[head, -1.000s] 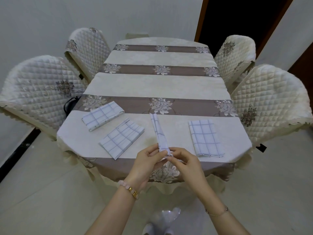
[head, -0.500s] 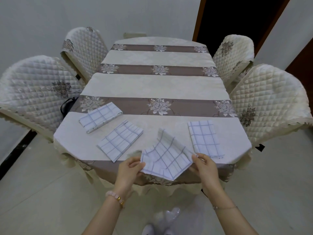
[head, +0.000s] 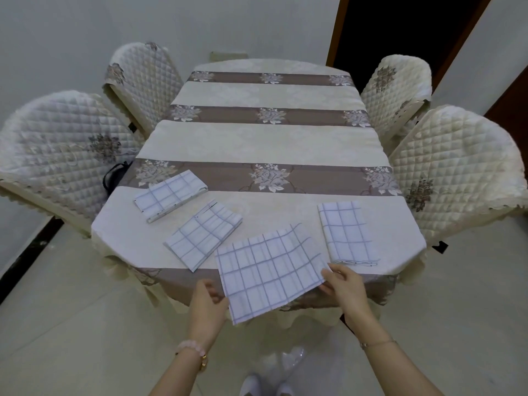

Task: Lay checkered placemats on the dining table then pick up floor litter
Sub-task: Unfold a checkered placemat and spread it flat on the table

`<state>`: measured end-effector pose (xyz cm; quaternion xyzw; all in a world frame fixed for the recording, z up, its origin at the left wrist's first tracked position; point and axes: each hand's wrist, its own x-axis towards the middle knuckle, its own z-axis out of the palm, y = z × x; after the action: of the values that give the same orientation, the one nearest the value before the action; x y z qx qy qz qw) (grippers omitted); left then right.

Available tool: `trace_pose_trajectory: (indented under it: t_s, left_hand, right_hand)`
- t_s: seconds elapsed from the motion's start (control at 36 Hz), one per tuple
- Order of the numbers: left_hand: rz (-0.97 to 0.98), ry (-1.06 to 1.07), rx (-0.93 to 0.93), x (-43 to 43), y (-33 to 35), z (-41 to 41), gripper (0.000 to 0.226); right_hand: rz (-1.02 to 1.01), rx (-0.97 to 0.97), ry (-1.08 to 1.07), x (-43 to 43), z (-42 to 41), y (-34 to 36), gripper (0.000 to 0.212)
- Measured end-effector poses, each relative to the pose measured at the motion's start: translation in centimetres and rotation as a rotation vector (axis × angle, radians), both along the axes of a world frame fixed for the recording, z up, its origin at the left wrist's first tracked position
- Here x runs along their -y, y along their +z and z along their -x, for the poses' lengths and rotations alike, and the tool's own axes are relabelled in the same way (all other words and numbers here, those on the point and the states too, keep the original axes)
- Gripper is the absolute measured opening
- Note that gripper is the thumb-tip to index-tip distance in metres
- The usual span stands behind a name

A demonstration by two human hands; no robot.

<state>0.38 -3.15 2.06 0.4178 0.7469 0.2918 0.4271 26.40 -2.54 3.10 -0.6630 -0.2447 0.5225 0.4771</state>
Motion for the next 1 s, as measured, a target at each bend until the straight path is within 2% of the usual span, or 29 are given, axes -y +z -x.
trace_pose_trajectory:
  t_s: [0.06,0.11,0.25,0.33,0.39,0.5,0.64,0.75,0.83,0.92,0.97,1.0]
  left_hand:
    - [-0.128,-0.073,-0.134,-0.7,0.7,-0.1,0.041]
    - [-0.216,-0.168,-0.161,-1.8,1.9,-0.5,0.048]
    - [-0.286,-0.41,0.022,-4.5,4.6,-2.1,0.071]
    - [-0.231,-0.538,0.06,-6.2,5.3,-3.0,0.087]
    - [-0.201,-0.614,0.088,-7.1,5.6,-3.6,0.088]
    - [-0.149,-0.666,0.253,-8.1,5.8,-4.6,0.051]
    - [-0.164,-0.531,0.371,-7.7,5.7,-5.0,0.024]
    - [-0.188,-0.545,0.369,-6.9,6.4,-5.2,0.031]
    - [-0.217,-0.539,0.387,-6.3,7.2,-5.6,0.022]
    - [-0.331,-0.494,0.329,-5.7,7.8,-6.3,0.041]
    - [-0.409,-0.436,0.278,-5.4,8.0,-6.7,0.041]
    - [-0.445,-0.408,0.253,-5.3,8.1,-6.8,0.038]
  right_hand:
    - [-0.045,0.013,0.092,-0.2,-0.2,0.8,0.011]
    - [-0.074,0.061,0.224,-0.3,-0.4,1.9,0.008]
    - [-0.098,0.175,0.553,-0.5,-1.5,5.0,0.009]
    - [-0.112,0.184,0.638,-0.5,-2.2,6.4,0.008]
    - [-0.129,0.19,0.66,-0.6,-2.4,7.0,0.008]
    - [-0.146,0.188,0.643,-0.7,-3.1,7.2,0.01]
    - [-0.131,0.194,0.497,-1.2,-4.0,6.2,0.01]
    - [-0.142,0.235,0.288,-1.9,-4.3,5.5,0.017]
    - [-0.119,0.288,0.188,-2.2,-4.1,5.4,0.017]
    - [-0.131,0.555,0.111,-2.2,-2.8,6.0,0.032]
    - [-0.203,0.675,0.041,-1.7,-1.3,6.8,0.026]
    - [-0.237,0.66,0.026,-1.5,-0.3,7.3,0.02]
